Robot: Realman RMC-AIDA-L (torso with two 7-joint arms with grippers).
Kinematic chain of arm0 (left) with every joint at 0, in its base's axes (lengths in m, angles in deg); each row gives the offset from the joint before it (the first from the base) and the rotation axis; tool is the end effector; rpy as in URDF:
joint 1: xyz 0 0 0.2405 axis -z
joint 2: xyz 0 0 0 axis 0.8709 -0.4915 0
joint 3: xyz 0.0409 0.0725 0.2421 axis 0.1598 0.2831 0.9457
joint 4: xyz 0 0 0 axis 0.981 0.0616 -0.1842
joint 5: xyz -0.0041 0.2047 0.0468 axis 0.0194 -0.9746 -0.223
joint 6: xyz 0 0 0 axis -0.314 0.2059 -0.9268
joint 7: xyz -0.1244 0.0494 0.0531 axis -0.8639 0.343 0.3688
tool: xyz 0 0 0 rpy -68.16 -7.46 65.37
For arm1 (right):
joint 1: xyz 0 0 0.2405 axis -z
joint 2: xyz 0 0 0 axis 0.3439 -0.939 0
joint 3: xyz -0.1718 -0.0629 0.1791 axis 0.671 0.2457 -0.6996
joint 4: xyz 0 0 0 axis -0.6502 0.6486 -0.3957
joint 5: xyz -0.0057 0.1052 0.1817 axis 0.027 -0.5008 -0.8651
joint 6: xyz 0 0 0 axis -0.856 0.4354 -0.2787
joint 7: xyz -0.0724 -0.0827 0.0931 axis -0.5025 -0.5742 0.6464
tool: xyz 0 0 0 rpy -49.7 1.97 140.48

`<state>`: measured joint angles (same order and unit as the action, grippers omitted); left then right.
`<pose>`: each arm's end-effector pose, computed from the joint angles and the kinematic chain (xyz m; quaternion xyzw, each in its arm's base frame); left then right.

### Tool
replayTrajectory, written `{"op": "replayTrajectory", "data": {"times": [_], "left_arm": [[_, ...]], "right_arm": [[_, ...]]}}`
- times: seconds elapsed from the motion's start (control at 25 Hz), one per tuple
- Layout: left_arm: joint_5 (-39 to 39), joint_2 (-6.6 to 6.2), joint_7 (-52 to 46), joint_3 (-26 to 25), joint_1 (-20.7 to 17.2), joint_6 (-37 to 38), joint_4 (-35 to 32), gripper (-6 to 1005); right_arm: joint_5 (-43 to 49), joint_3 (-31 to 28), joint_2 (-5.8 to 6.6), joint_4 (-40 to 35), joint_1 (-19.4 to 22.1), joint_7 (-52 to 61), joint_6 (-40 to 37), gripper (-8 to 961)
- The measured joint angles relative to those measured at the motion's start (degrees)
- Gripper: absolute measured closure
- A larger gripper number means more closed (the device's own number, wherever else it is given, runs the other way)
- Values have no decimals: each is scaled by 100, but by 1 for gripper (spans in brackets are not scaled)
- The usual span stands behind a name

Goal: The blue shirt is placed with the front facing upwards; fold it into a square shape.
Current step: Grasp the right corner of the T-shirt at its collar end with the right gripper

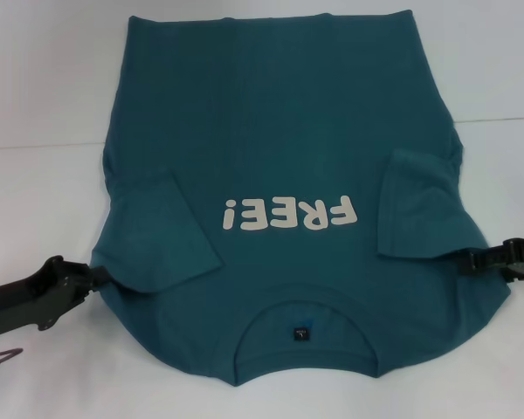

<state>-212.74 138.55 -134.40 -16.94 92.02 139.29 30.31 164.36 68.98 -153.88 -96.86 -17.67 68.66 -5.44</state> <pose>-0.3269 0.3370 0.0000 -0.5925 -0.7383 -0.2953 0.1288 0.3294 0.3728 0.0731 -0.7433 0.6372 0.0304 0.2013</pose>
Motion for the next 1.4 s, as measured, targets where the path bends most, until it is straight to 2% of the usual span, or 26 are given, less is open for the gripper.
{"op": "replayTrajectory", "data": {"times": [0.24,0.56,0.8,0.96,1.2,1.4], "left_arm": [[0,11,3,1,0,-22,0,951],[59,14,2,1,0,-38,0,951],[70,20,4,1,-11,-38,0,950],[107,21,4,1,-24,-36,0,950],[146,21,4,0,-33,-34,0,950],[150,21,4,1,-20,-34,0,950]], "right_arm": [[160,39,-12,1,-12,48,116,97],[0,6,-138,30,-133,-55,-22,97],[-349,22,-105,9,-81,-131,-169,96],[-100,69,-64,19,-67,-29,-134,96],[66,72,-62,31,-89,11,-75,96],[245,97,-116,43,-169,91,33,97]]}}
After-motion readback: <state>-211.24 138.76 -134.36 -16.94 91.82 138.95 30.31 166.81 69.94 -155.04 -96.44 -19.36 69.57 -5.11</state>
